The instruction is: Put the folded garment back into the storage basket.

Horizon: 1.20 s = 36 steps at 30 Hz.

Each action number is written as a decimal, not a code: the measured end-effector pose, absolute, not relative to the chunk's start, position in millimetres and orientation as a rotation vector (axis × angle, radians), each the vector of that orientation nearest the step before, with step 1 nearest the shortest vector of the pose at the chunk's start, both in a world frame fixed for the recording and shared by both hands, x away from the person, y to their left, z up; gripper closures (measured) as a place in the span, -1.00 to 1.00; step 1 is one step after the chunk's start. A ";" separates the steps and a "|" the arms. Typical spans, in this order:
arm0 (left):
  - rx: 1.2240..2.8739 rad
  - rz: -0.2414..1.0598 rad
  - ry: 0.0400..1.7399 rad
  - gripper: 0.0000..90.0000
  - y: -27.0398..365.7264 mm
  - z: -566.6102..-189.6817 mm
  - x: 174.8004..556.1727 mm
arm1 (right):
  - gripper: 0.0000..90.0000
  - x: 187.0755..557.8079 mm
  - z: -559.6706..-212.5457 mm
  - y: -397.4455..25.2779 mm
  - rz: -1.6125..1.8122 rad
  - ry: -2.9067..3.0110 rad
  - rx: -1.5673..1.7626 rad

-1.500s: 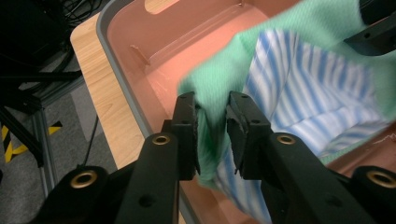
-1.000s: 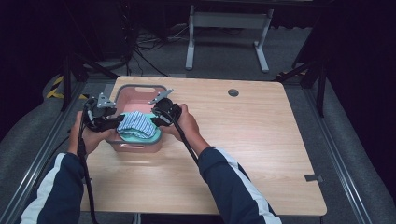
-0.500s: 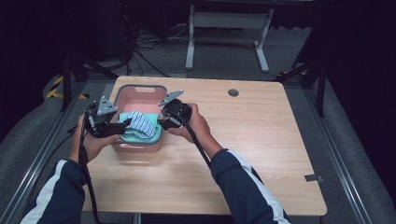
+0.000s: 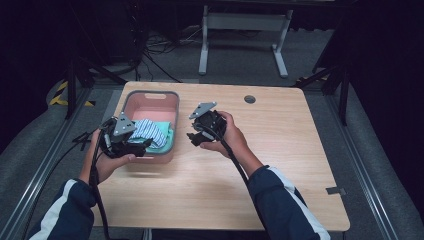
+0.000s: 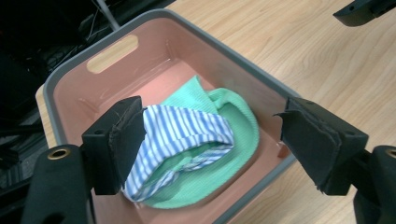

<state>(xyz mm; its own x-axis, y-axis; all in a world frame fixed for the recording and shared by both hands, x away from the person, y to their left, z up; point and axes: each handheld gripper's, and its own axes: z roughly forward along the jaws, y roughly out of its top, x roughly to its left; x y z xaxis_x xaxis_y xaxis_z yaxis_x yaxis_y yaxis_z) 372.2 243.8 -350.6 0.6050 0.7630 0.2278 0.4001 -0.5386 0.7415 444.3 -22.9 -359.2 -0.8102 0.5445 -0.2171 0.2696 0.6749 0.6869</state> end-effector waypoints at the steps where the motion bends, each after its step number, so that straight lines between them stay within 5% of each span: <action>1: 2.178 0.724 0.905 -0.51 242.1 -350.8 370.7 | -0.40 443.7 -359.7 -26.2 0.924 2.481 0.630; 36: 2.306 0.678 0.651 -0.53 186.4 -392.5 323.3 | -0.44 389.8 -383.5 -160.7 0.858 2.376 0.769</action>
